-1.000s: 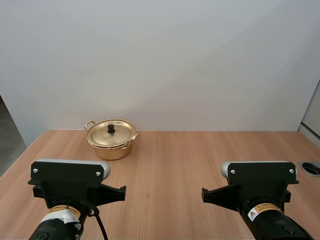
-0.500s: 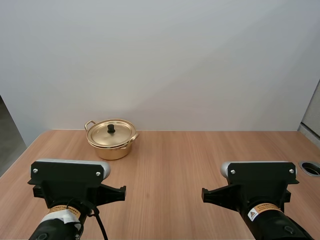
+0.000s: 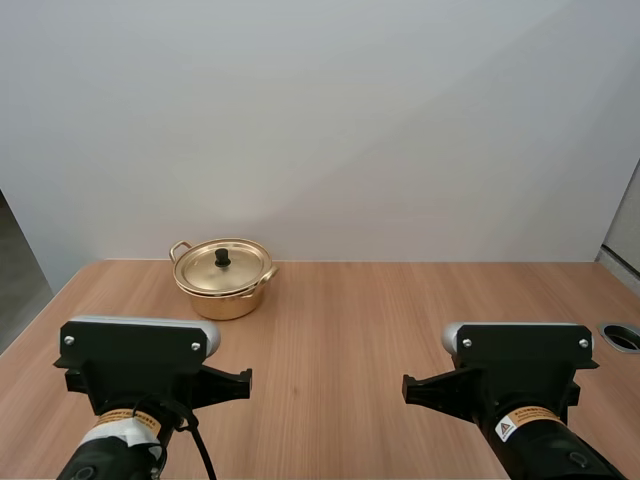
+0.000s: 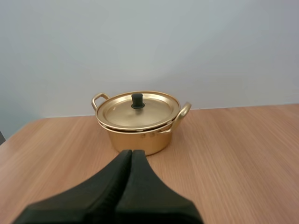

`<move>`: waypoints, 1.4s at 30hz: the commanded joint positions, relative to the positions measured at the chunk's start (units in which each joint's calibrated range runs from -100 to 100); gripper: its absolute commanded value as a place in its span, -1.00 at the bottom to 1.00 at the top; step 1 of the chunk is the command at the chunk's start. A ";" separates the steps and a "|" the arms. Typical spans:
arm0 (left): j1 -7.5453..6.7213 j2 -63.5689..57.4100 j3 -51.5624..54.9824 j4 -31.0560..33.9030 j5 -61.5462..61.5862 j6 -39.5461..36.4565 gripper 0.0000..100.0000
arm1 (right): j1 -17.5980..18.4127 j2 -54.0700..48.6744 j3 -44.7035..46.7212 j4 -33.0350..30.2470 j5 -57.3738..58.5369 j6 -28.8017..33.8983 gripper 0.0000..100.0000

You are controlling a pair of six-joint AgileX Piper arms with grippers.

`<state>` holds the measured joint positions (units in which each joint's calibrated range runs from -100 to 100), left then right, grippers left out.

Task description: Open the pot, put the car inside, and close it

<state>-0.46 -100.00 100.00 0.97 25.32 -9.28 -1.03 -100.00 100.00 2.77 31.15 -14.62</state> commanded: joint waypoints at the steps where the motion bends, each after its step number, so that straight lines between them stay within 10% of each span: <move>1: 0.01 0.00 0.00 2.91 -5.75 0.12 -1.00 | -0.04 0.00 0.00 -1.46 0.04 0.01 -1.00; 10: 0.01 0.00 -4.62 20.71 -30.11 6.36 -1.00 | -0.04 0.00 0.00 -25.23 -55.72 -0.79 -1.00; 15: 0.01 0.00 -14.55 19.84 -19.87 0.86 -1.00 | -0.04 0.00 0.00 -26.12 -70.45 -14.62 -1.00; 23: 0.01 21.04 -30.16 19.06 13.42 -8.78 -1.00 | -0.04 11.89 -29.44 7.42 7.18 -11.42 -1.00; 30: 0.01 52.33 -51.19 15.20 41.17 -8.59 -1.00 | -0.04 39.86 -52.40 -0.26 48.38 -1.72 -1.00; 42: 0.01 75.50 -66.57 9.82 42.80 -7.03 -1.00 | -0.04 59.50 -53.24 -17.26 49.06 7.00 -1.00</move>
<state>-0.46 -55.75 36.96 12.58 58.97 -16.22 -1.03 -60.18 53.86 -4.32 27.86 -8.03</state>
